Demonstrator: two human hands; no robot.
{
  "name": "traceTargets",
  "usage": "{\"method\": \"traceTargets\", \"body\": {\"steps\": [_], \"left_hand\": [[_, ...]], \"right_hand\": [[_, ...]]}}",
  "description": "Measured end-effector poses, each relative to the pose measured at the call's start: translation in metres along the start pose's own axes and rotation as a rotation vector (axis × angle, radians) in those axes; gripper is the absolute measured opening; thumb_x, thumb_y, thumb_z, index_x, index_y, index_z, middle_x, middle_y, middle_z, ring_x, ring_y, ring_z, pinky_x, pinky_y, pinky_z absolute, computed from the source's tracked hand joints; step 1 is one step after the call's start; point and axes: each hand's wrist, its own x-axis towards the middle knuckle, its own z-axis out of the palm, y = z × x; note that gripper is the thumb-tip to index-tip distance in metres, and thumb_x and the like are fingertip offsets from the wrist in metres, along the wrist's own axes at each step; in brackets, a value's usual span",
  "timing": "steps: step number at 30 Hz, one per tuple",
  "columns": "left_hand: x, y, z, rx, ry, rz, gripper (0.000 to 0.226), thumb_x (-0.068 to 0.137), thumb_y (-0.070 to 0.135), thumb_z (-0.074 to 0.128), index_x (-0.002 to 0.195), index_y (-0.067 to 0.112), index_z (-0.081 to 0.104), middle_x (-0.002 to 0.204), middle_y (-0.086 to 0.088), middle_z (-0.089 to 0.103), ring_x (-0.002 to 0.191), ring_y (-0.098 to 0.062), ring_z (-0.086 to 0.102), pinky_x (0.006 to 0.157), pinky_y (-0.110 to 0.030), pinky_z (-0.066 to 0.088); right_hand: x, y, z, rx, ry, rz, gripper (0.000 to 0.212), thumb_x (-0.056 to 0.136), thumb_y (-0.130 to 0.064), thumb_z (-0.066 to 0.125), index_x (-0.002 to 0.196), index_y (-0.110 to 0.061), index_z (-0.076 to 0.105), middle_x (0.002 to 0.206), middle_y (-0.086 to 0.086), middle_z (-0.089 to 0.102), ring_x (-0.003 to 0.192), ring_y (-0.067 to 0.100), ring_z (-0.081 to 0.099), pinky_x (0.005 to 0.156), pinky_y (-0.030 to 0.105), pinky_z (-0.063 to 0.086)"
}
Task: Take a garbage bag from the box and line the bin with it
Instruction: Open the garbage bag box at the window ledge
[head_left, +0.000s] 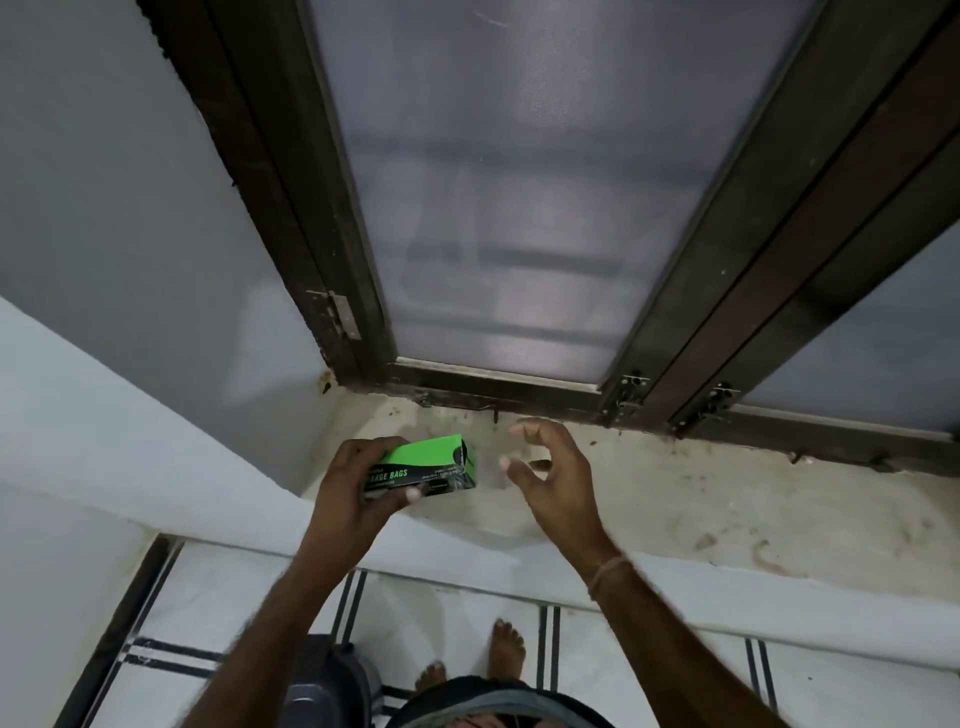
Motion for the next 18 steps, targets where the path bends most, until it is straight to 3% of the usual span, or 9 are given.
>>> {"method": "traceTargets", "body": {"steps": [3, 5, 7, 14, 18], "left_hand": [[-0.007, 0.003, -0.007, -0.004, 0.003, 0.021, 0.053, 0.068, 0.054, 0.074, 0.118, 0.046, 0.059, 0.114, 0.006, 0.057, 0.104, 0.005, 0.059, 0.087, -0.004, 0.043], [-0.011, 0.006, -0.01, 0.01, 0.013, 0.028, 0.052, 0.069, 0.05, 0.078, 0.117, 0.047, 0.058, 0.114, 0.007, 0.056, 0.104, 0.008, 0.058, 0.086, -0.001, 0.04], [-0.015, 0.008, -0.013, 0.024, 0.028, 0.032, 0.05, 0.071, 0.043, 0.079, 0.115, 0.05, 0.057, 0.115, 0.008, 0.056, 0.103, 0.012, 0.056, 0.084, 0.001, 0.038], [-0.026, 0.018, -0.018, 0.019, -0.008, 0.091, 0.047, 0.073, 0.041, 0.077, 0.115, 0.048, 0.057, 0.113, 0.006, 0.055, 0.102, 0.014, 0.056, 0.081, 0.002, 0.038], [-0.028, 0.019, -0.015, 0.01, -0.051, 0.114, 0.051, 0.072, 0.045, 0.077, 0.12, 0.038, 0.061, 0.112, 0.004, 0.055, 0.103, 0.011, 0.056, 0.082, 0.001, 0.04]], "right_hand": [[-0.016, -0.02, 0.005, -0.028, 0.022, -0.134, 0.016, 0.089, -0.014, 0.079, 0.103, -0.019, 0.072, 0.104, -0.01, 0.072, 0.099, 0.01, 0.064, 0.076, 0.02, 0.049], [-0.027, -0.03, 0.012, 0.051, -0.034, -0.115, 0.008, 0.089, -0.013, 0.079, 0.095, -0.015, 0.073, 0.093, -0.006, 0.074, 0.086, 0.014, 0.067, 0.072, 0.023, 0.051], [-0.039, -0.033, 0.02, 0.091, -0.038, -0.103, 0.008, 0.089, -0.014, 0.08, 0.096, -0.014, 0.076, 0.093, -0.005, 0.076, 0.086, 0.016, 0.069, 0.075, 0.027, 0.055], [-0.066, -0.036, 0.026, 0.111, -0.01, -0.062, 0.03, 0.091, -0.014, 0.077, 0.121, -0.02, 0.077, 0.107, -0.005, 0.069, 0.097, 0.016, 0.069, 0.085, 0.033, 0.059], [-0.074, -0.036, 0.023, 0.072, -0.051, -0.067, 0.049, 0.094, -0.011, 0.074, 0.141, -0.02, 0.065, 0.111, 0.001, 0.061, 0.097, 0.004, 0.065, 0.085, 0.021, 0.055]]}}
